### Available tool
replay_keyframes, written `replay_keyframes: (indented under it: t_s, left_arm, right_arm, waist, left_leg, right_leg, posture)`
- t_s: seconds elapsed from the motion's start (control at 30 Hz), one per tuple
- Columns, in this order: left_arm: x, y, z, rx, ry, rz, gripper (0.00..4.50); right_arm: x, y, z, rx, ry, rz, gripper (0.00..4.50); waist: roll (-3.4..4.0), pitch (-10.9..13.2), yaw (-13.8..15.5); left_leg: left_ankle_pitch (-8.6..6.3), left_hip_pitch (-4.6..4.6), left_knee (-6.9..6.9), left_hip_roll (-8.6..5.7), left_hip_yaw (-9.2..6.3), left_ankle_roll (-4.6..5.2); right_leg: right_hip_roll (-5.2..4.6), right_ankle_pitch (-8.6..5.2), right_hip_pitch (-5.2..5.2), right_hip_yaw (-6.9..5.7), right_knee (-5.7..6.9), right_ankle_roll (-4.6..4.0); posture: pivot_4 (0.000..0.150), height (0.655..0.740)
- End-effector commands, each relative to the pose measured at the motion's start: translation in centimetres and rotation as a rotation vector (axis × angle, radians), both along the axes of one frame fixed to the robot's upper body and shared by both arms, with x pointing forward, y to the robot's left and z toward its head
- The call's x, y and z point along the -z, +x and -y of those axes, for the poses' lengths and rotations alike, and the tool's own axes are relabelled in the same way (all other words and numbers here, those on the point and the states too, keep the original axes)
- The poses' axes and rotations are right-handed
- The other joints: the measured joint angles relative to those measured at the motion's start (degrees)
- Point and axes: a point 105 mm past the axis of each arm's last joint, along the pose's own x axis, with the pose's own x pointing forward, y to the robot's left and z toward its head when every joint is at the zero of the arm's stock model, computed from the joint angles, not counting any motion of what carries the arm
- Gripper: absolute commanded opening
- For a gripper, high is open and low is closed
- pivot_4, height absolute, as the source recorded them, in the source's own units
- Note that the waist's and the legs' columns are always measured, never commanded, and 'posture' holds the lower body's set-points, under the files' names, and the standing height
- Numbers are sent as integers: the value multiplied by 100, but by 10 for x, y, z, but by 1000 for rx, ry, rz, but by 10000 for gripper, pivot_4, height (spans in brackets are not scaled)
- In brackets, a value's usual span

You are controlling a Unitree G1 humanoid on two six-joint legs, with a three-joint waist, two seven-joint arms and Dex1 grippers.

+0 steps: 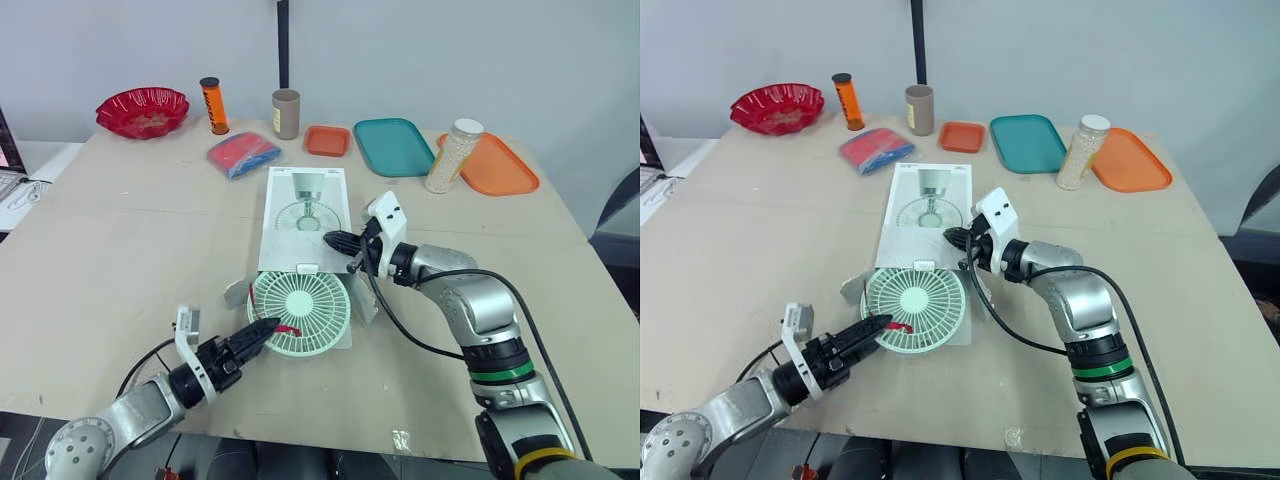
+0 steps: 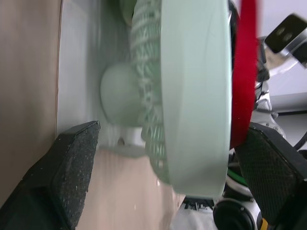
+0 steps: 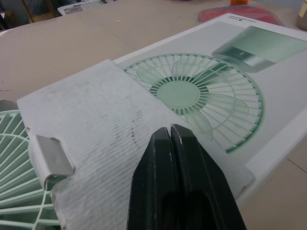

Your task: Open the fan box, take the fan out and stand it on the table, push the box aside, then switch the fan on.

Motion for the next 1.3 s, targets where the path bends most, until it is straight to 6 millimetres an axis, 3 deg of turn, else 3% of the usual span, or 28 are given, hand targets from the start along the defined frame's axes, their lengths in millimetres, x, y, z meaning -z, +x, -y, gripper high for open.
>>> replay_keyframes:
  t_s: [0.03,0.23,0.47,0.97,1.3]
  left_arm:
    - [-7,3,2,4,-28,24,44813]
    - [-2,11,10,-17,-37,-2,44813]
    - [-2,9,10,-5,-43,-3,22063]
    - [0,-25,9,80,-24,-36,22063]
    - [-3,-23,4,64,-23,-29,22063]
  right_arm:
    - [-8,-1,-2,-13,6,31,0]
    - [-8,-1,-2,-11,1,35,0]
    - [-9,0,-3,-15,-2,39,0]
    - [-11,0,-3,-16,4,47,0]
    - [-9,0,-5,-17,8,41,0]
  waist:
    - [-1,0,1]
    - [-1,0,3]
    - [-2,0,3]
    - [-1,1,0]
    - [-1,1,1]
  left_leg:
    - [0,-1,0,-1,0,0]
    - [0,-2,-2,-2,0,0]
    - [1,-2,-1,-2,0,-1]
    - [0,0,-4,-2,0,-1]
    - [0,-1,-6,-5,1,-1]
  right_leg:
    - [0,0,2,0,0,0]
    - [-1,-1,2,0,0,1]
    - [-2,0,3,0,0,1]
    - [-5,-1,2,1,0,1]
    - [-7,-2,-28,0,0,1]
  posture:
    - [1500,7389]
    - [1500,7389]
    - [1500,7389]
    - [1500,7389]
    - [1500,7389]
